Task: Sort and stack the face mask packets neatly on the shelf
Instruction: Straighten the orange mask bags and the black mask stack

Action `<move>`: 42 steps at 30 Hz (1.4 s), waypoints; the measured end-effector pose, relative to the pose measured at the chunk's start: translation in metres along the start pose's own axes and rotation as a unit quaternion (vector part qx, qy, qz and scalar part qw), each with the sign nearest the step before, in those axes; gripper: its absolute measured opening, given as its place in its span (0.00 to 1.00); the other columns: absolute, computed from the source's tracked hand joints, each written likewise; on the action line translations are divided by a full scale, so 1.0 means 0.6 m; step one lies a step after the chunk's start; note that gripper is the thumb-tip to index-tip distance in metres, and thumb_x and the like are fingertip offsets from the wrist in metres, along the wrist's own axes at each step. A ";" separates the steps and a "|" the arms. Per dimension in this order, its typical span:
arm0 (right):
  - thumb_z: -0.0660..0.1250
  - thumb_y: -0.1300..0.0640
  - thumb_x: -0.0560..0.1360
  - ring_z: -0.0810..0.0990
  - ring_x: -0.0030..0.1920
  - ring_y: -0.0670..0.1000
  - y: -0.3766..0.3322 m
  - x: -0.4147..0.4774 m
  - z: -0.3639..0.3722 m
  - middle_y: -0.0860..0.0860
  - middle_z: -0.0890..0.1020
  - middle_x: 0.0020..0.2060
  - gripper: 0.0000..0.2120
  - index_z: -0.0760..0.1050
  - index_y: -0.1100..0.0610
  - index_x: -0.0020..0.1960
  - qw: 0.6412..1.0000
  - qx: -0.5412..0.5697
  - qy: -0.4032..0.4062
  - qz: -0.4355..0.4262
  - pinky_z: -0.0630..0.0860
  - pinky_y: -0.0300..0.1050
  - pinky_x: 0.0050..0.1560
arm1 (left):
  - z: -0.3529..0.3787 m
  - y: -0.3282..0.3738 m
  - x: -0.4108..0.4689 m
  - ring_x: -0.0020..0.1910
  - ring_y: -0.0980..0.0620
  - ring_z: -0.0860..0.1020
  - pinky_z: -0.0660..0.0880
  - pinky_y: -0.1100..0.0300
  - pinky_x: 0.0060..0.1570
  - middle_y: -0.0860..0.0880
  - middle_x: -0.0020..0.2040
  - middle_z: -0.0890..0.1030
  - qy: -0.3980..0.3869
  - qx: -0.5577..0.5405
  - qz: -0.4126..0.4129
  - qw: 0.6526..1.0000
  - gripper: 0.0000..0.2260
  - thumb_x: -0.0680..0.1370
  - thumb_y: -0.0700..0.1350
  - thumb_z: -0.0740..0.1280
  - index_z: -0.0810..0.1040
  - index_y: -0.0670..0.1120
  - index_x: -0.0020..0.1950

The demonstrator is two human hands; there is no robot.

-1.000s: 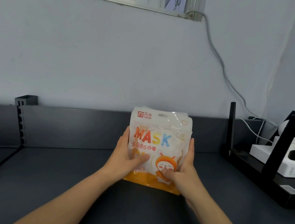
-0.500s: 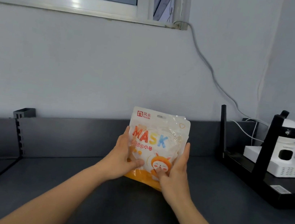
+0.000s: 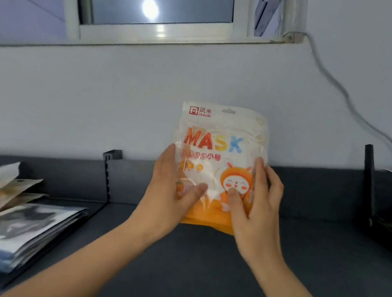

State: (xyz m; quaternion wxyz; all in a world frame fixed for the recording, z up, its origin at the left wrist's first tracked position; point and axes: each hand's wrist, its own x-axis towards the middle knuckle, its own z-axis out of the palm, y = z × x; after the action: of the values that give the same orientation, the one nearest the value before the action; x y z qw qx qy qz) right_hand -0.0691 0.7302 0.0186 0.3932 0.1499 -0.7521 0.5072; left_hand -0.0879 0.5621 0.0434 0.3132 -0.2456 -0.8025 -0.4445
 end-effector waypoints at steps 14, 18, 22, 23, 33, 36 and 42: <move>0.60 0.53 0.78 0.60 0.57 0.27 -0.248 -0.115 0.342 0.42 0.56 0.70 0.31 0.47 0.41 0.75 0.985 0.130 -0.111 -0.037 0.60 0.14 0.47 | -0.412 -0.090 -0.167 0.66 0.54 0.71 0.75 0.50 0.60 0.53 0.68 0.69 0.130 0.100 -0.056 0.985 0.35 0.73 0.59 0.67 0.56 0.53 0.75; 0.59 0.52 0.78 0.59 0.63 0.32 -0.332 -0.168 0.479 0.39 0.56 0.68 0.31 0.45 0.38 0.73 0.976 0.155 -0.148 -0.034 0.60 0.18 0.51 | -0.562 -0.138 -0.219 0.65 0.57 0.71 0.74 0.52 0.60 0.57 0.67 0.70 0.148 0.143 -0.066 0.976 0.30 0.74 0.57 0.68 0.59 0.56 0.73; 0.59 0.51 0.78 0.59 0.63 0.33 -0.399 -0.210 0.590 0.39 0.57 0.67 0.31 0.46 0.43 0.76 0.972 0.155 -0.171 -0.038 0.60 0.19 0.53 | -0.683 -0.188 -0.265 0.67 0.57 0.70 0.75 0.51 0.60 0.57 0.71 0.67 0.155 0.140 -0.096 0.973 0.36 0.73 0.60 0.67 0.53 0.56 0.76; 0.59 0.51 0.78 0.59 0.65 0.35 -0.413 -0.218 0.612 0.40 0.57 0.69 0.31 0.46 0.43 0.76 0.972 0.151 -0.174 -0.039 0.61 0.23 0.55 | -0.706 -0.196 -0.275 0.67 0.56 0.71 0.75 0.50 0.60 0.57 0.71 0.67 0.151 0.128 -0.098 0.975 0.36 0.73 0.59 0.68 0.53 0.58 0.75; 0.60 0.49 0.79 0.63 0.69 0.43 -0.493 -0.223 0.739 0.43 0.57 0.72 0.32 0.46 0.42 0.76 0.965 0.134 -0.224 -0.029 0.69 0.42 0.64 | -0.837 -0.259 -0.294 0.61 0.52 0.76 0.78 0.53 0.56 0.55 0.68 0.72 0.167 0.138 -0.136 0.967 0.33 0.74 0.54 0.68 0.56 0.58 0.74; 0.61 0.48 0.78 0.65 0.68 0.44 -0.490 -0.172 0.768 0.44 0.60 0.71 0.31 0.49 0.42 0.76 0.962 0.138 -0.236 -0.016 0.69 0.42 0.62 | -0.851 -0.273 -0.252 0.62 0.52 0.75 0.76 0.53 0.57 0.53 0.68 0.70 0.174 0.140 -0.146 0.964 0.31 0.74 0.52 0.68 0.58 0.56 0.74; 0.63 0.47 0.76 0.72 0.66 0.50 -0.469 -0.065 0.829 0.48 0.68 0.70 0.30 0.55 0.46 0.75 0.961 0.112 -0.253 0.015 0.74 0.49 0.61 | -0.866 -0.335 -0.149 0.63 0.49 0.74 0.75 0.48 0.60 0.52 0.71 0.69 0.154 0.111 -0.200 0.961 0.32 0.74 0.55 0.69 0.59 0.54 0.74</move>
State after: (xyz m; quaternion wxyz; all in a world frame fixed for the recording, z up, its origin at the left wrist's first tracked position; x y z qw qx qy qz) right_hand -0.0864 0.1613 0.0834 0.1627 0.3051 -0.7677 0.5396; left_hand -0.0141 0.0038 0.0791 0.3634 0.0279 -0.8214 -0.4387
